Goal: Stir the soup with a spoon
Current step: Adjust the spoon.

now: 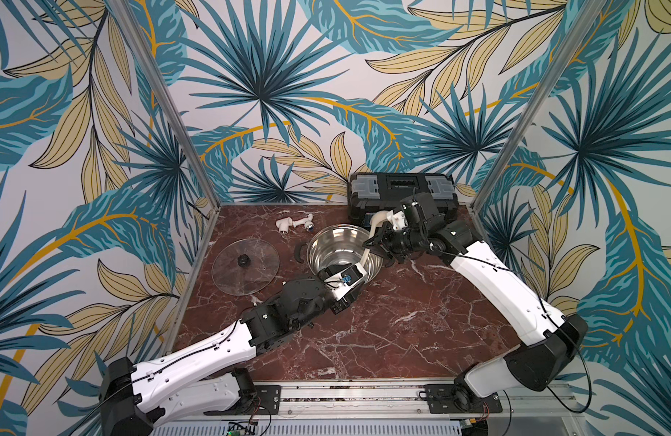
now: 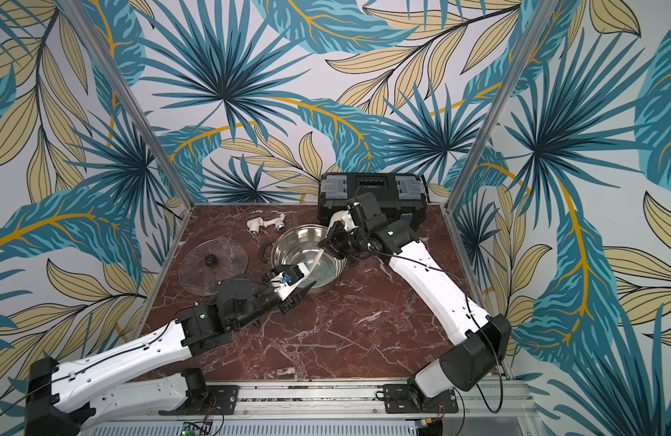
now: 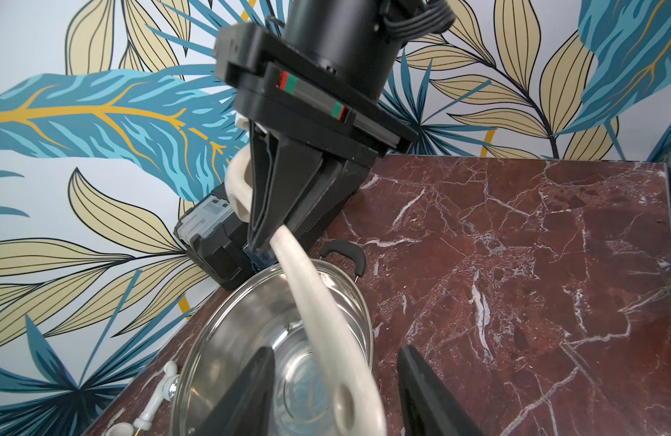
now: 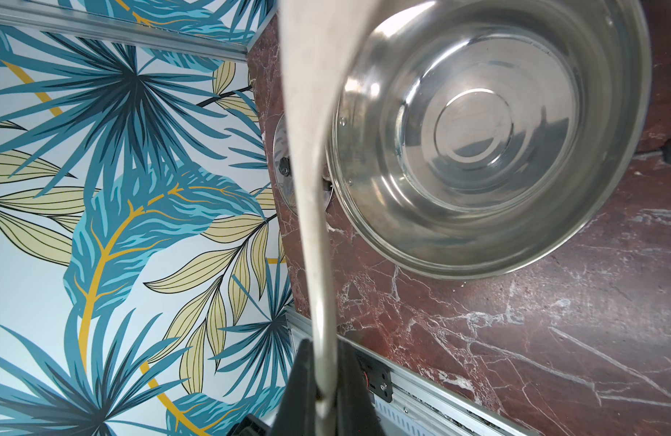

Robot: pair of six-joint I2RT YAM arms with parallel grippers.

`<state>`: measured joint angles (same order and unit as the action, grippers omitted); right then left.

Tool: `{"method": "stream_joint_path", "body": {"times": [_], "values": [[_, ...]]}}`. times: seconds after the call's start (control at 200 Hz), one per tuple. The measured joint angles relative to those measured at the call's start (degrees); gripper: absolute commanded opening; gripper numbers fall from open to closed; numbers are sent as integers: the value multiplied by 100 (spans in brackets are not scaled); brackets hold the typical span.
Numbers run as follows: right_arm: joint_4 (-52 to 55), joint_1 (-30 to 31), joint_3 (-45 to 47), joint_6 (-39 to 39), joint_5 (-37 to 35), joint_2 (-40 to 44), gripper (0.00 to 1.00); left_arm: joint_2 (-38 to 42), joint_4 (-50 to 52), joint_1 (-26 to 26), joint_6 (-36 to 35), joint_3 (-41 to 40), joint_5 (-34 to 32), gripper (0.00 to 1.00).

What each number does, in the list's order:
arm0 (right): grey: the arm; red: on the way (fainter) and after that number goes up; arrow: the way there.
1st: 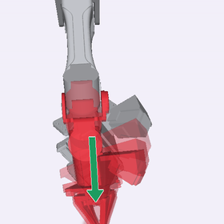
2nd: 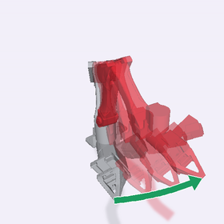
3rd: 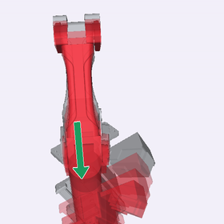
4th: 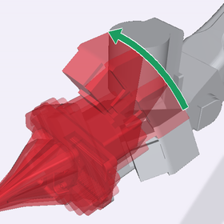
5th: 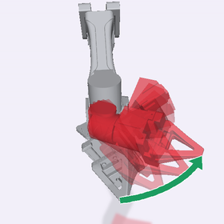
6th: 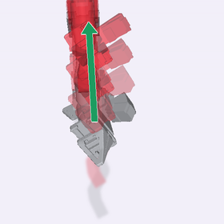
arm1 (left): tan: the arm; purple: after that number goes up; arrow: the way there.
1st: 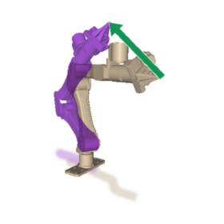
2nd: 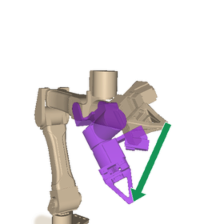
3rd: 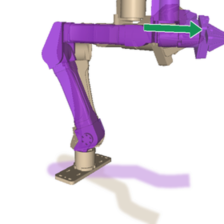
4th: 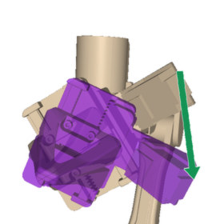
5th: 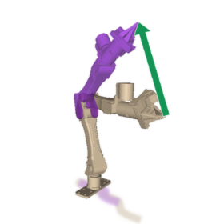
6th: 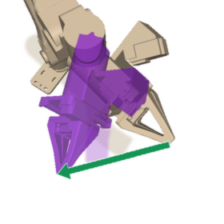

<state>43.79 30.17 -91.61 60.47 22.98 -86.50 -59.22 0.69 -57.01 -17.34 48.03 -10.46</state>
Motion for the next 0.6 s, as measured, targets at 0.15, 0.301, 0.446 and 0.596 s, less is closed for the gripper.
{"method": "stream_joint_path", "body": {"times": [0.15,0.301,0.446,0.596], "values": [[-74,68,83,52,0,35,0,-13,-48,-55,13,7,-92,48],[-125,96,122,92,-2,37,0,-59,-50,-79,24,79,-170,43],[-179,138,153,131,0,46,0,-74,-85,-116,11,98,-282,37],[-195,181,175,153,0,46,0,-149,-83,-162,-17,101,-404,33]]}}
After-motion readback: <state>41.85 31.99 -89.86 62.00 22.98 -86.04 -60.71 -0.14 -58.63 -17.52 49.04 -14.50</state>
